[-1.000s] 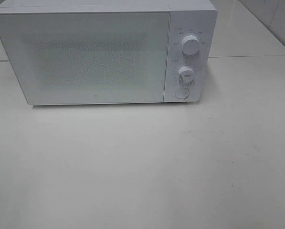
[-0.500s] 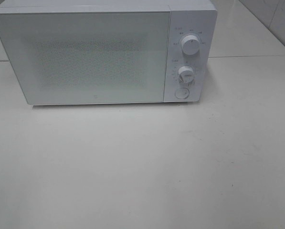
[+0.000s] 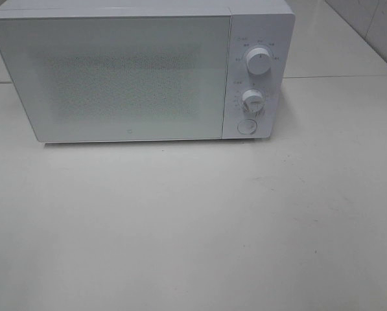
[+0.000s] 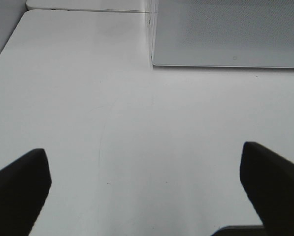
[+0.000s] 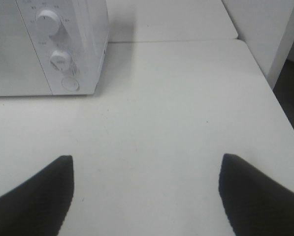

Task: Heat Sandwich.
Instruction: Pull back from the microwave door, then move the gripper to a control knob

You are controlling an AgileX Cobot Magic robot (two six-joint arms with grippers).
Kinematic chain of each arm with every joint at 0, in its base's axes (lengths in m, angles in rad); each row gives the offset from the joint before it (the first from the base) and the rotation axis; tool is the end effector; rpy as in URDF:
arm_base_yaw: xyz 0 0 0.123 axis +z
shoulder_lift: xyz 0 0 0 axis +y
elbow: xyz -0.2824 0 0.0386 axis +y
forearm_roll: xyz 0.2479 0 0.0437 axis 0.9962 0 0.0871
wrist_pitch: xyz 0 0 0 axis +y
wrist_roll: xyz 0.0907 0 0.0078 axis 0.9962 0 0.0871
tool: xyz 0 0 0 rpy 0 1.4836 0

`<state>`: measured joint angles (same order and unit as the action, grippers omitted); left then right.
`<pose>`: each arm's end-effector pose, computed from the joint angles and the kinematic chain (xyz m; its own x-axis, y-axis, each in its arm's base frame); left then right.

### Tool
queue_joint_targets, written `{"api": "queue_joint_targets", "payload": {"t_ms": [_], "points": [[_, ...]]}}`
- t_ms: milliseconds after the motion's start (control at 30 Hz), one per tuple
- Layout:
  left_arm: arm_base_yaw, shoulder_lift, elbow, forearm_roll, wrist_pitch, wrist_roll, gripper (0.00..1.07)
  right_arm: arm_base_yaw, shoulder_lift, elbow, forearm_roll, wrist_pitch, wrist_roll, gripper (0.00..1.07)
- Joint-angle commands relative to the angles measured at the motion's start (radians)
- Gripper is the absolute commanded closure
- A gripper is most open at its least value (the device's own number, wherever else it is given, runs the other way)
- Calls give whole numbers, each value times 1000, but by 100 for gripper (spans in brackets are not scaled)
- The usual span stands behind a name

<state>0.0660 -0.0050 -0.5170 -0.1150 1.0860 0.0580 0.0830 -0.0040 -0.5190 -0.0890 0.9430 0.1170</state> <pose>-0.0083 -0.0098 0.2802 -0.4554 -0.0259 -0.8899 0.0264 0.9987 -0.0426 -0.0032 -0.0068 0.2925 -0.3241 0.0377 -0.9453 0.0061 0.9993 0.0378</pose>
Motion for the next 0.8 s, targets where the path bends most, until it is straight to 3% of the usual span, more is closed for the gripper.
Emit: {"api": "queue_joint_targets", "payload": {"t_ms": [33,800], "points": [[3,-22,1,-8,-12,-5,9,-9,-14,-11,-10,-57,11,29],[3,-22,1,-8,-12,-5,9,-9,465,15,-6,-383,11,31]]}}
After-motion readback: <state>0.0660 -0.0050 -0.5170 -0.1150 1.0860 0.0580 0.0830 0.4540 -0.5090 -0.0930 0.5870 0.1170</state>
